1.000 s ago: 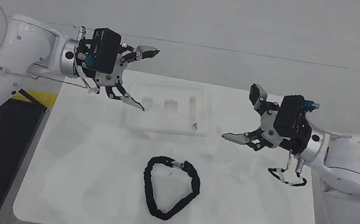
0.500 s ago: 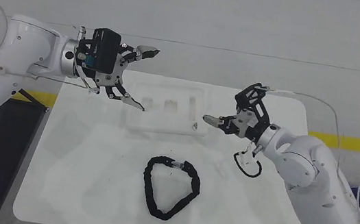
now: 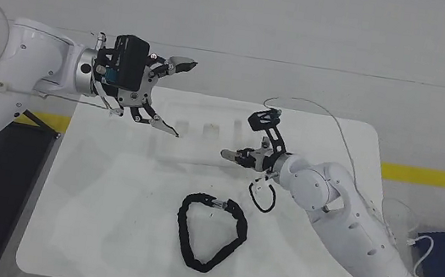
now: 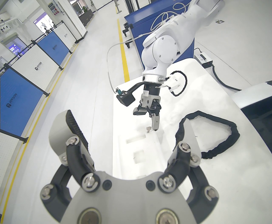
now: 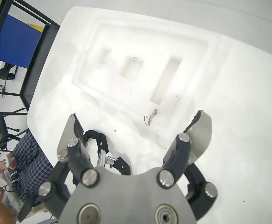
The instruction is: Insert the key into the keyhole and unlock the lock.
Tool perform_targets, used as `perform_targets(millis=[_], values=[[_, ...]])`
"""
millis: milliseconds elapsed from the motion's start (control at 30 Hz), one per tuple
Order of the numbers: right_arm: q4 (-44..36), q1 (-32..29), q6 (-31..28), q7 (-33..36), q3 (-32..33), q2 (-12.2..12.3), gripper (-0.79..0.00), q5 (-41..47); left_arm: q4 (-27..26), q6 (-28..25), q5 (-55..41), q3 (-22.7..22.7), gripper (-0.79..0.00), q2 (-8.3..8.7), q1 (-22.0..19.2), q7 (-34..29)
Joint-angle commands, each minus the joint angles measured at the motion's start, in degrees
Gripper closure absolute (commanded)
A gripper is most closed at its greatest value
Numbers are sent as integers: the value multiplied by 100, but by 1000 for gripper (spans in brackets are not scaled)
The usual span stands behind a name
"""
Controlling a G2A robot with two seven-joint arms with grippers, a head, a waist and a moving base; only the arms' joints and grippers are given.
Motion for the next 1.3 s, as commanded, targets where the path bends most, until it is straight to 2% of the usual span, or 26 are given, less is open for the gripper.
perform_targets(millis=[0,33,800,1000,1267], values=[[161,39,-53,-57,-55,-69,-785,327,0,0,0,0,-785,0,0,0],[241,43,-187,-180,-51,-104,-785,536,0,0,0,0,-785,0,0,0],[209,29,-183,-52,-114,-107,-785,444,0,0,0,0,-785,0,0,0],[169,293,490,713,-380,-199,-785,11,0,0,0,0,-785,0,0,0],[487,497,666,832,-536,-349,-785,-66,0,0,0,0,-785,0,0,0]])
